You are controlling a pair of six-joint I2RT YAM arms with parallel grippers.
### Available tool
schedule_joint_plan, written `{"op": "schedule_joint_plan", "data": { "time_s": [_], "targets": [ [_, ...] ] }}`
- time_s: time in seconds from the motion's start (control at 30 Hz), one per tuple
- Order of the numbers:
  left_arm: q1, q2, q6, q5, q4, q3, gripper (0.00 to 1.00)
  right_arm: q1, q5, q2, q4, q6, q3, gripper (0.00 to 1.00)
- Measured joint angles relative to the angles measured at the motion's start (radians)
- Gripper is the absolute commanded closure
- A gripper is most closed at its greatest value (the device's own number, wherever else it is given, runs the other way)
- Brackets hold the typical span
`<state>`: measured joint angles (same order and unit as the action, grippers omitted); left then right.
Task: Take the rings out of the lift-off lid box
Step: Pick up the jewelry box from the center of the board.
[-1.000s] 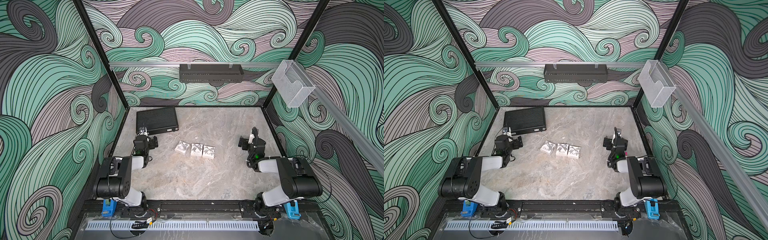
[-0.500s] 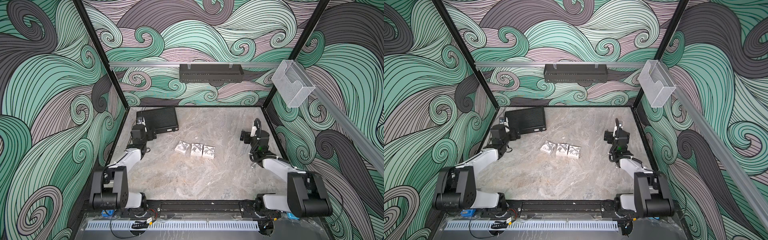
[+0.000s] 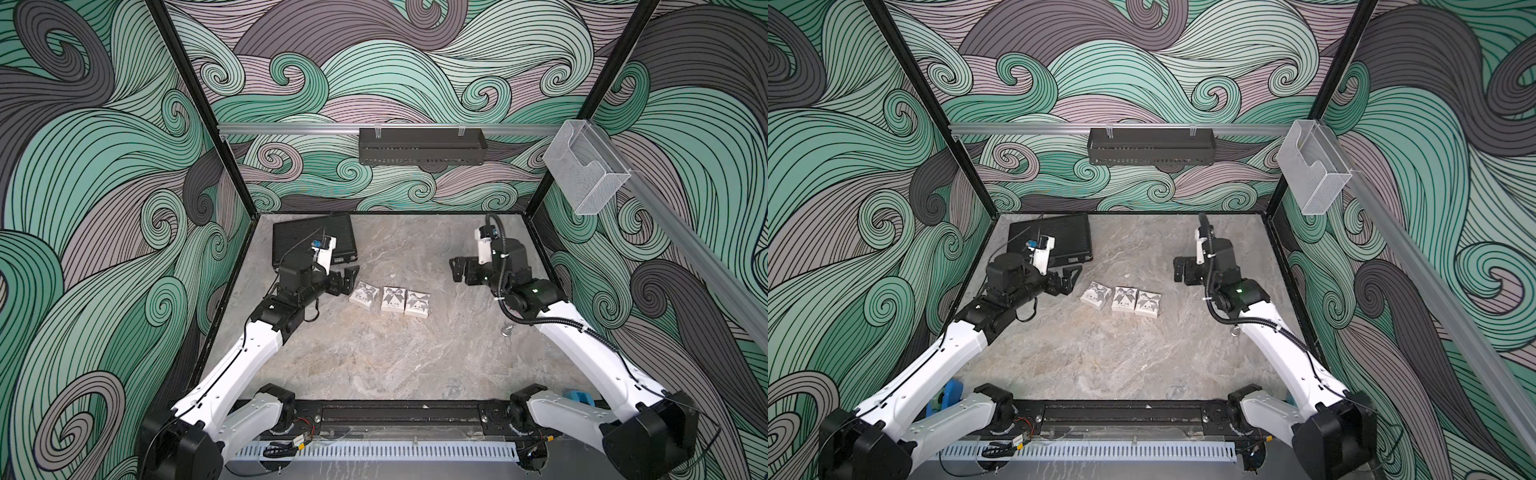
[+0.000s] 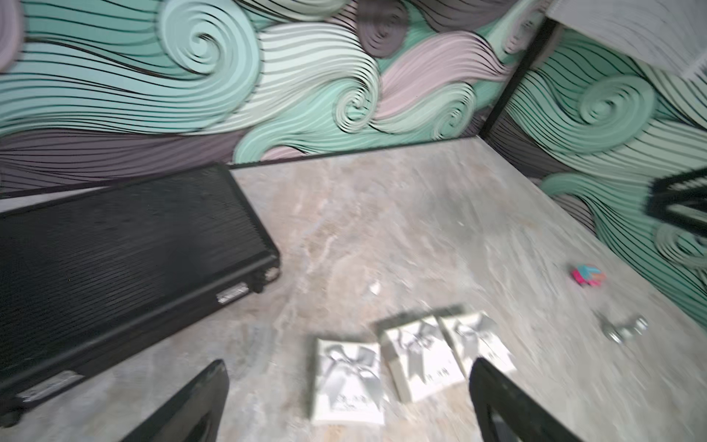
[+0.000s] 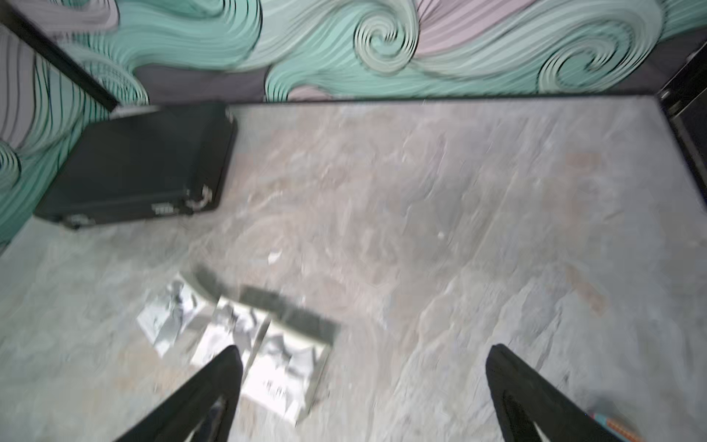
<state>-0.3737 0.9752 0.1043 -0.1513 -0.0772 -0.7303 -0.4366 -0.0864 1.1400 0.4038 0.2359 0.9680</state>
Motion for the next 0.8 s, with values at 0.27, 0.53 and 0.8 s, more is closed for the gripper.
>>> {"op": "schedule_joint_plan", "data": {
  "time_s": [0.27, 0.53, 0.8],
  "targets": [
    [-0.114, -0.105, -0.016, -0.017, 0.002, 0.194, 0.01, -0.150, -0.037, 0.129, 0.146, 0.100, 0.040, 0.01],
    [-0.216, -0.103, -0.063, -0.013, 0.025, 0.234, 0.01, -0.224, -0.031, 0.369, 0.209, 0.203, 0.101, 0.01],
    [-0.230, -0.093, -0.086, 0.002, 0.056, 0.237, 0.01, -0.262, -0.072, 0.460, 0.228, 0.291, 0.150, 0.06]
  ]
}}
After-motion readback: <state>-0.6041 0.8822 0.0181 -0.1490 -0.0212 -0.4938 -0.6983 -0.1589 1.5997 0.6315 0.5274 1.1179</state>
